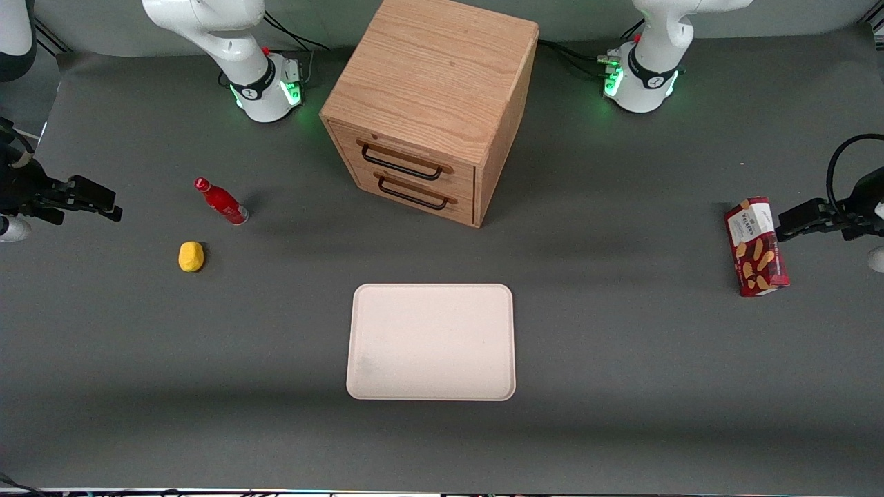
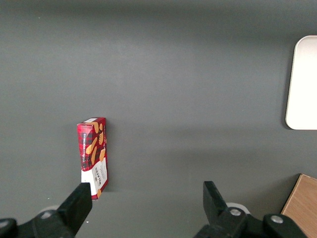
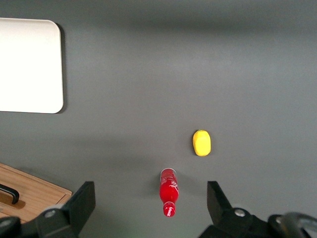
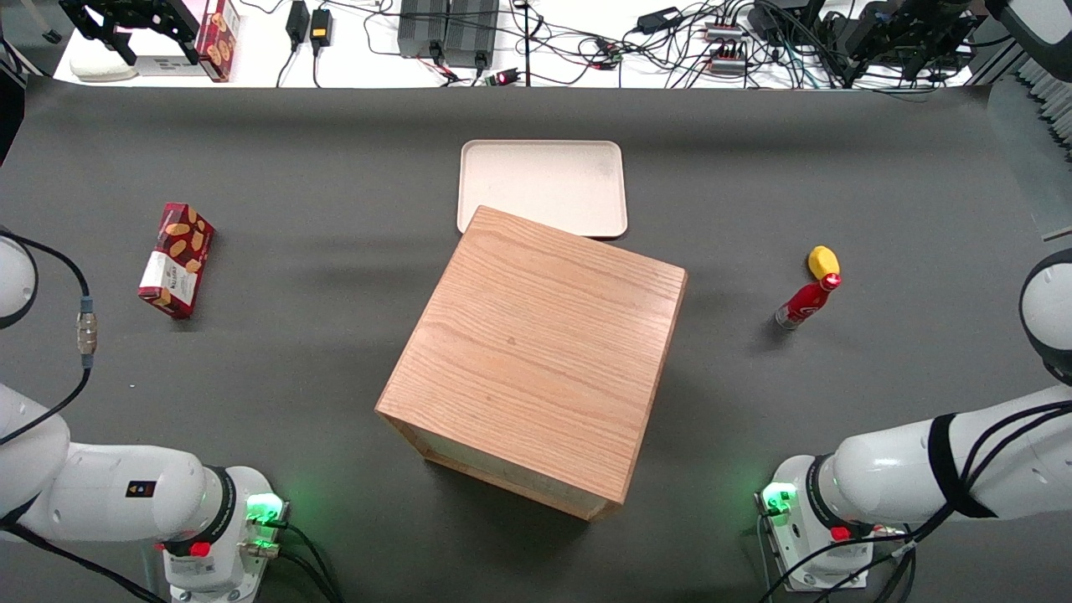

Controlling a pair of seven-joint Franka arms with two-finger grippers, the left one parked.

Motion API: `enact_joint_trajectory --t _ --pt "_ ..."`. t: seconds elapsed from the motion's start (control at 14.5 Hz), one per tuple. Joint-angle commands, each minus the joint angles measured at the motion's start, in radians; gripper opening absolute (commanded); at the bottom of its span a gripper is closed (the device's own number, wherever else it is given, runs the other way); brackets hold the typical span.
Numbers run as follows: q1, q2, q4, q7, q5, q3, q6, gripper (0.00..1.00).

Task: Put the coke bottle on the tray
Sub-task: 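Move the right gripper toward the red Coca-Cola bottle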

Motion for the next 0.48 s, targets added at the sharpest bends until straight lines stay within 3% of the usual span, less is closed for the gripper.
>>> enact_joint_trajectory --t 0.0,0.41 --pt "0.013 -0.02 -0.017 0.014 0.003 -0.011 0.011 1.0" --pt "0.012 -0.016 -0.017 0.007 -0.003 -0.011 0.011 1.0"
